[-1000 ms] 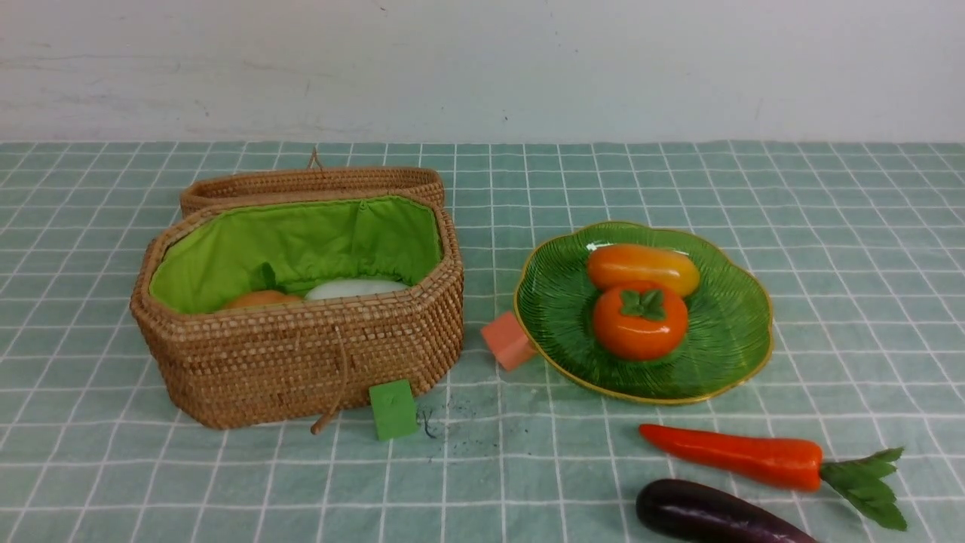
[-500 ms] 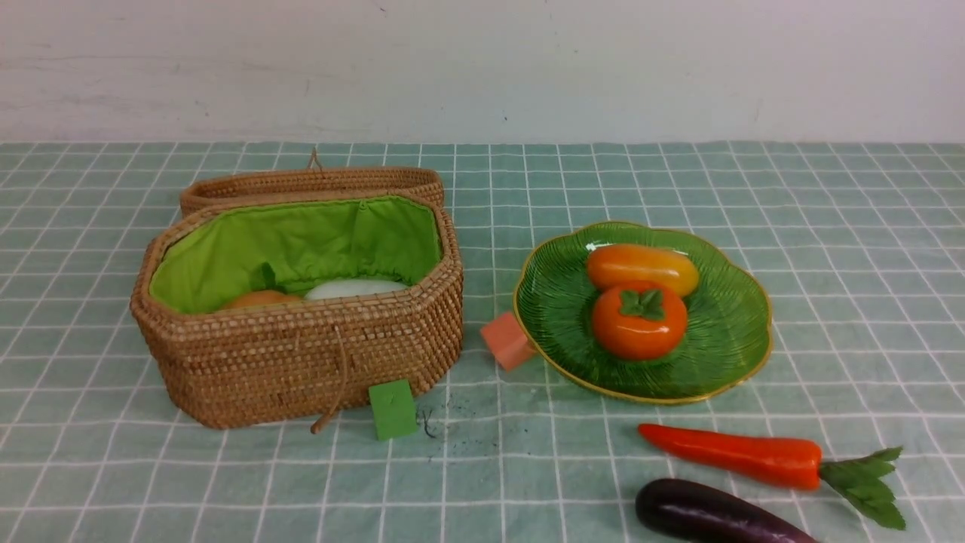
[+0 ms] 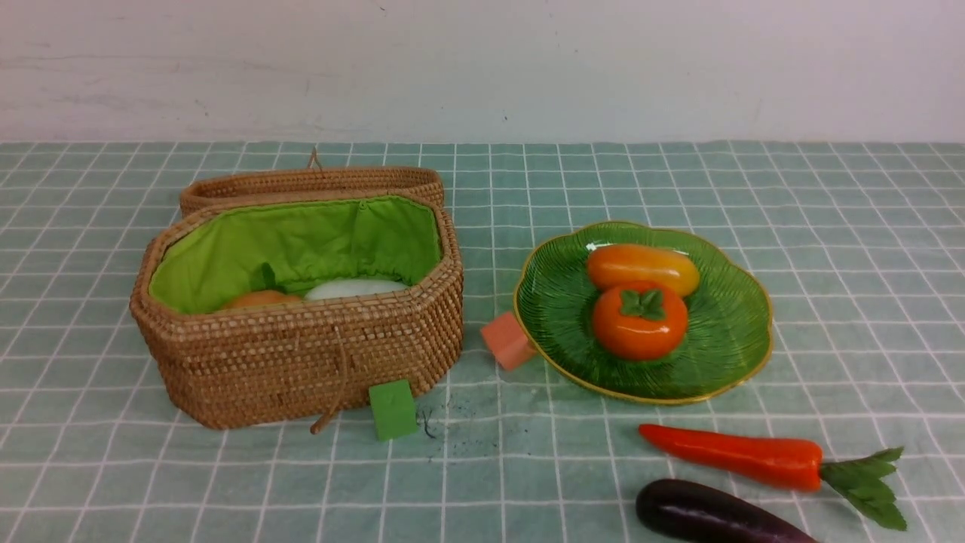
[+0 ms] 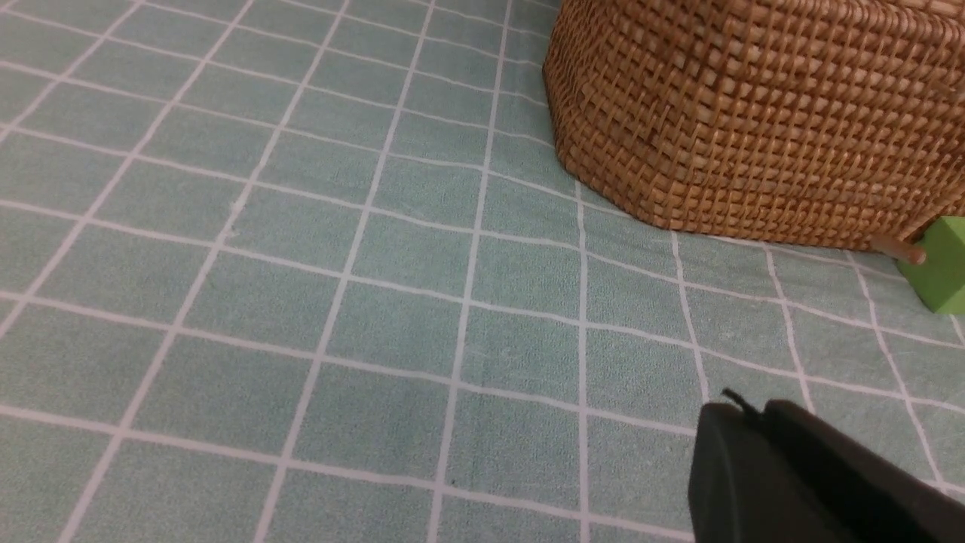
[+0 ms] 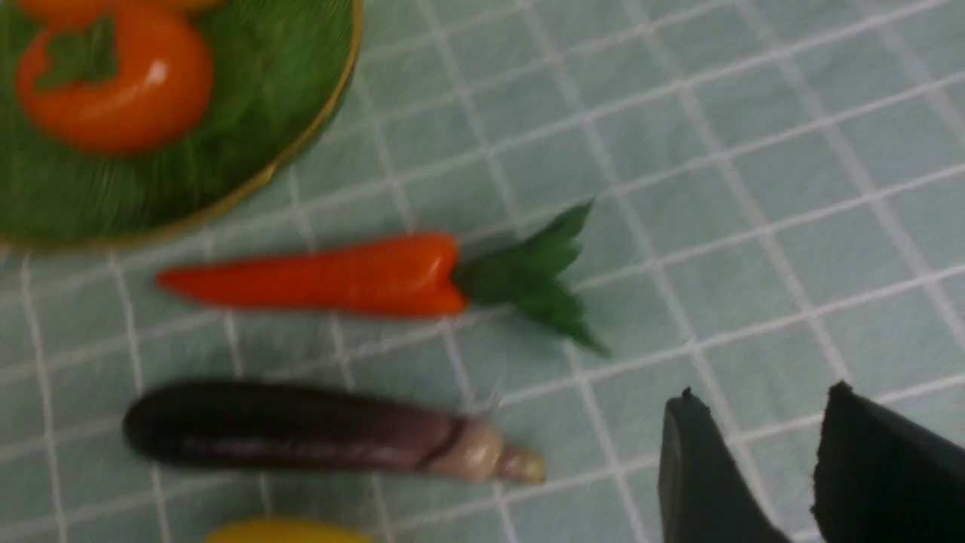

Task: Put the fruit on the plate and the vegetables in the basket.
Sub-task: Use the right arm to grab a lemon and put it into the right plate

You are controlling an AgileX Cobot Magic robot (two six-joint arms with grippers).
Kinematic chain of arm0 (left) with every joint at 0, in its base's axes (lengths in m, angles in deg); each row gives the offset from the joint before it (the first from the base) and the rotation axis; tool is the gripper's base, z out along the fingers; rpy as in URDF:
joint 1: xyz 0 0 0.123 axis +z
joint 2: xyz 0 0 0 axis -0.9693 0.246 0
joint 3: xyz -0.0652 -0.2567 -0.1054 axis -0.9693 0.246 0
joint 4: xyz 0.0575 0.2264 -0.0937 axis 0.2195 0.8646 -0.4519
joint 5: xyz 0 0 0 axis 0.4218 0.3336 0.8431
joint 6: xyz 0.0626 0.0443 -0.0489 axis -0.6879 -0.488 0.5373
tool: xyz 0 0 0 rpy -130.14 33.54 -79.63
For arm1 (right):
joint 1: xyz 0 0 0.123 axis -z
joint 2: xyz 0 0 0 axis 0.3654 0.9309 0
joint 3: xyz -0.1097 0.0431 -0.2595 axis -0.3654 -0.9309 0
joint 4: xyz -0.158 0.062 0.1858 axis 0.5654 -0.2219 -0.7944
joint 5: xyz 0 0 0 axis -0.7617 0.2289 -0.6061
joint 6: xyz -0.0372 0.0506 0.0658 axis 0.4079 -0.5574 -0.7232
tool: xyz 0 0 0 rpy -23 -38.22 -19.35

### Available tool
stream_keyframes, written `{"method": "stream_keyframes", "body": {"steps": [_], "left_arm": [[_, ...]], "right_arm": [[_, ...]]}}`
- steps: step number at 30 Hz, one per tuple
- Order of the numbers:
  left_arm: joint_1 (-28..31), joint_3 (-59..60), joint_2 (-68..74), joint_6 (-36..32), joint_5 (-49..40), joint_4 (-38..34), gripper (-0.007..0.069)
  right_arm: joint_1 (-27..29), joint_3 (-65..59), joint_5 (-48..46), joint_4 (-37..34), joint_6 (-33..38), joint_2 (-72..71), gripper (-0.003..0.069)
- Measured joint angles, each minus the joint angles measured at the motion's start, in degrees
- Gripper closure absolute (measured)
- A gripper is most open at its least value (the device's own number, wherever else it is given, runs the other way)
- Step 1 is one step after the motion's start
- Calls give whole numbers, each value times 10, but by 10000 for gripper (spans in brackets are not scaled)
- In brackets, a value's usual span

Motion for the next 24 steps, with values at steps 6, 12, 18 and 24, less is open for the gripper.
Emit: {"method": "stream_keyframes", "body": {"steps": [6,12,18,24], "left_arm": [[0,0,0,0,0,0,592],[0,0,0,0,0,0,587],[0,0,0,0,0,0,585],[0,0,0,0,0,0,575]], "right_arm": [[-25,7,-45,-200,204,66,361],[-126,31,-70,-213,267,147,215],[-222,88,-68,-154,275,227,71],[-298,119,-76,-91,275,306,29]]}}
